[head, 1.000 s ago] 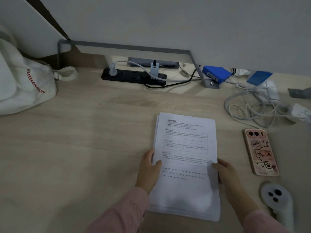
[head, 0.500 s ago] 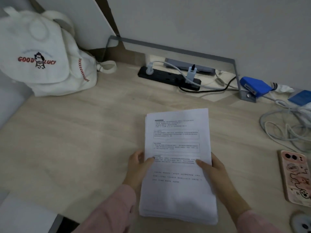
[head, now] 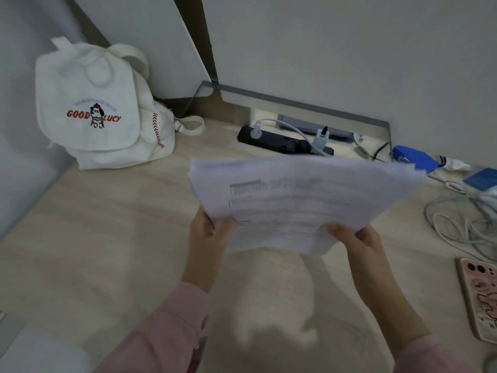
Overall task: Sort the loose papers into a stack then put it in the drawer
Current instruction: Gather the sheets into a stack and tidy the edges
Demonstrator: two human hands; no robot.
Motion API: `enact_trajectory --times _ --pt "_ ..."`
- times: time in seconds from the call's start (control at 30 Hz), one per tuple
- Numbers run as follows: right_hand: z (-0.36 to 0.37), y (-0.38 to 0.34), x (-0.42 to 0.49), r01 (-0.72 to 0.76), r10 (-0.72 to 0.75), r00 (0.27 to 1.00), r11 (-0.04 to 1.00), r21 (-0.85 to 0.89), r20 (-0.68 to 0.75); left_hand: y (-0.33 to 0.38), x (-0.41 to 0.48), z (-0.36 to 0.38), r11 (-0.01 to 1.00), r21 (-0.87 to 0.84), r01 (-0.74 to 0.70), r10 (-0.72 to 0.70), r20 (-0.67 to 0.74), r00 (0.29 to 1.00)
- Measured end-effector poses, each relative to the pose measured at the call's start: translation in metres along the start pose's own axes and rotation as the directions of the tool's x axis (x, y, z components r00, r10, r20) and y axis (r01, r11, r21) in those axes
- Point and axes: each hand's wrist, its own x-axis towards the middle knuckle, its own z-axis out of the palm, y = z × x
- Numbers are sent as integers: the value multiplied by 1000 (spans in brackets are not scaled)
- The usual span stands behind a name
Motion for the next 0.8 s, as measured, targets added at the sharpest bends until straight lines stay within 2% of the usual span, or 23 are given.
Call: enact_trajectory --times 0.17,0.37,0.5,0.6,0.67,0.8 --pt "20 21 1 -28 21 994 998 -63 -108 -12 7 -4 996 16 90 -91 39 995" --pt "27 21 -8 -3 -1 981 1000 -17 -194 -13 8 -14 998 27 57 -58 53 997" --pt "37 36 -10 -95 81 974 994 -56 -212 -28 10 -21 989 38 141 -145 113 983" --pt "39 39 -7 -107 92 968 993 -52 -235 -14 9 -27 994 -21 110 -105 174 979" --pt "39 40 -9 -112 99 963 993 -39 -249 8 6 -30 996 -72 43 -27 202 979" --pt "40 39 -16 -107 87 970 992 -73 -229 54 2 -27 980 -191 -64 90 133 987"
